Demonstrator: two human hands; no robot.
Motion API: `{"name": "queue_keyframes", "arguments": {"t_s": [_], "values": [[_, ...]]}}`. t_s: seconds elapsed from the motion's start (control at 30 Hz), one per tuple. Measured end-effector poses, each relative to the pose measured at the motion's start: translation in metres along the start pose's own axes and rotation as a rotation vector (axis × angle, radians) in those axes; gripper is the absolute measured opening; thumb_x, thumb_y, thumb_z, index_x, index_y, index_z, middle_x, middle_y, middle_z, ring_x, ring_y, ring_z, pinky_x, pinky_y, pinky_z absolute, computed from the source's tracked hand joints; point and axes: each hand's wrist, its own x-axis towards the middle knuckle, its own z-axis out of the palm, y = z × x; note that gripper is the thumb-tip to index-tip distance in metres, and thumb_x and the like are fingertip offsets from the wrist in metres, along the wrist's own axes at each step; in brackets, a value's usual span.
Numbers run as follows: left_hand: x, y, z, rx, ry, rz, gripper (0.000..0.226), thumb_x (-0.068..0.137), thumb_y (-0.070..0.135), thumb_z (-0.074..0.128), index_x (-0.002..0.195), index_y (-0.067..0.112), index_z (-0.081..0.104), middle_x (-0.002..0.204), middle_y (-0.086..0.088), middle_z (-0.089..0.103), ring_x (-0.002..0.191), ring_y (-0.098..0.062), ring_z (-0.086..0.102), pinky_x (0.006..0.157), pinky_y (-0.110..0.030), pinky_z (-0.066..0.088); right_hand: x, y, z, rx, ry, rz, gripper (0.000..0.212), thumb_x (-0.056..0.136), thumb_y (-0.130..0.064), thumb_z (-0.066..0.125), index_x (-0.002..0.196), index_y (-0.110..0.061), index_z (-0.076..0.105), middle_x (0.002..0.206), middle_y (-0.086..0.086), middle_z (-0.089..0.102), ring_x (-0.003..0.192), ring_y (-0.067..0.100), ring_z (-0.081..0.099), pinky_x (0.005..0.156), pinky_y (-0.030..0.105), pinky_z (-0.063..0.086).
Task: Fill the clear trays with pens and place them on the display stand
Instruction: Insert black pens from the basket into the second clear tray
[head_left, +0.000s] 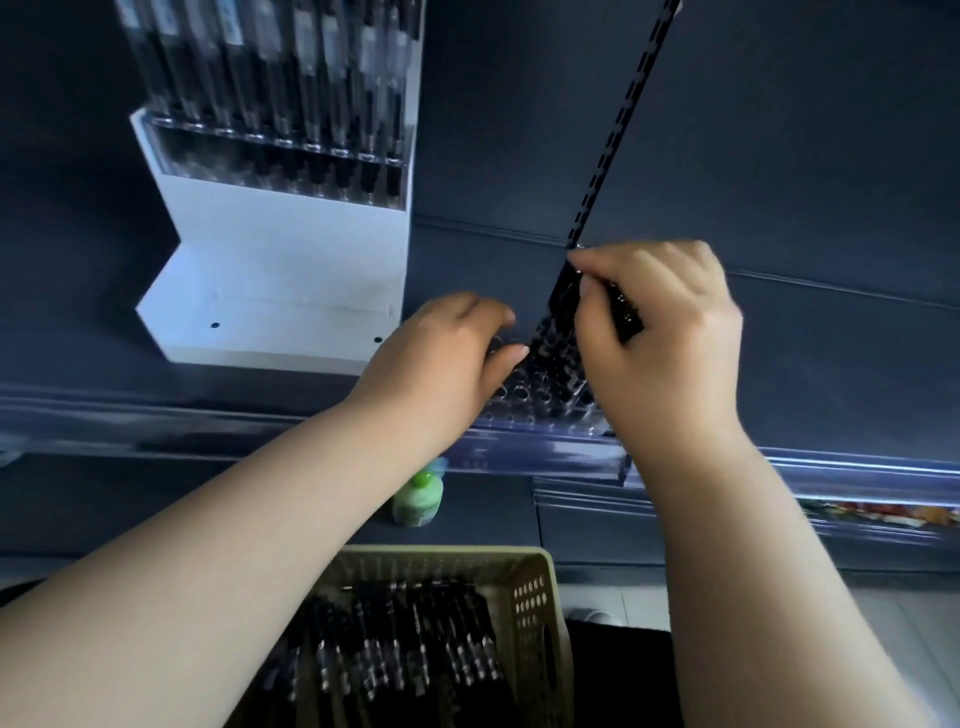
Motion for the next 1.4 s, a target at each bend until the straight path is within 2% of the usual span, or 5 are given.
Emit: {"name": "queue_keyframes", "arguments": {"t_s": [0.1,0.3,0.77,1.27,1.4], "values": [[-0.029,-0.002,-0.018,0.117,-0.059,0.088,0.031,0.085,0.019,0.067,0.109,0.0,0.065,0.102,-0.018,0.065,0.095,-0.037,0.061,0.073,-0.044,0.054,-0.024,-0.015,-0.001,0.037,-0.044,-0.096,0.018,0.083,0.003,0.057,0.092,-0.002,0.071,0.09,0.008,0.069,0.083,0.03,0.06,0.081,0.031,0.044],[-0.104,-0.011,-0.034,0.174,-0.287,-0.117,0.035,0.092,0.03,0.052,0.124,0.015,0.055,0.121,-0.001,0.055,0.115,-0.021,0.047,0.09,-0.038,0.045,-0.087,-0.041,0.003,0.074,-0.333,-0.047,0.017,0.079,0.003,0.063,0.093,-0.002,0.072,0.084,0.008,0.069,0.081,0.031,0.059,0.076,0.033,0.048],[-0.229,-0.048,0.007,0.135,-0.72,-0.64,0.029,0.094,0.013,0.043,0.117,0.018,0.06,0.125,-0.005,0.056,0.114,-0.024,0.052,0.092,-0.028,0.042,-0.243,-0.08,0.037,-0.184,-1.356,0.886,0.024,0.089,-0.024,0.054,0.108,-0.015,0.064,0.111,0.008,0.065,0.101,0.027,0.061,0.085,0.031,0.05],[-0.234,-0.029,0.088,-0.085,-0.807,-0.967,0.024,0.091,0.013,0.051,0.11,0.015,0.065,0.114,-0.005,0.065,0.105,-0.023,0.06,0.077,-0.024,0.042,-0.257,-0.06,0.069,-0.227,-1.42,0.926,0.019,0.088,-0.013,0.052,0.104,-0.011,0.062,0.107,0.008,0.064,0.099,0.025,0.061,0.074,0.028,0.046],[-0.233,-0.029,0.105,-0.101,-0.744,-1.077,0.031,0.094,0.012,0.048,0.123,0.014,0.057,0.127,-0.007,0.059,0.117,-0.025,0.054,0.093,-0.028,0.042,-0.258,-0.056,0.074,-0.189,-1.411,0.952,0.02,0.088,-0.013,0.053,0.105,-0.012,0.062,0.107,0.008,0.064,0.096,0.026,0.062,0.079,0.031,0.052]]}}
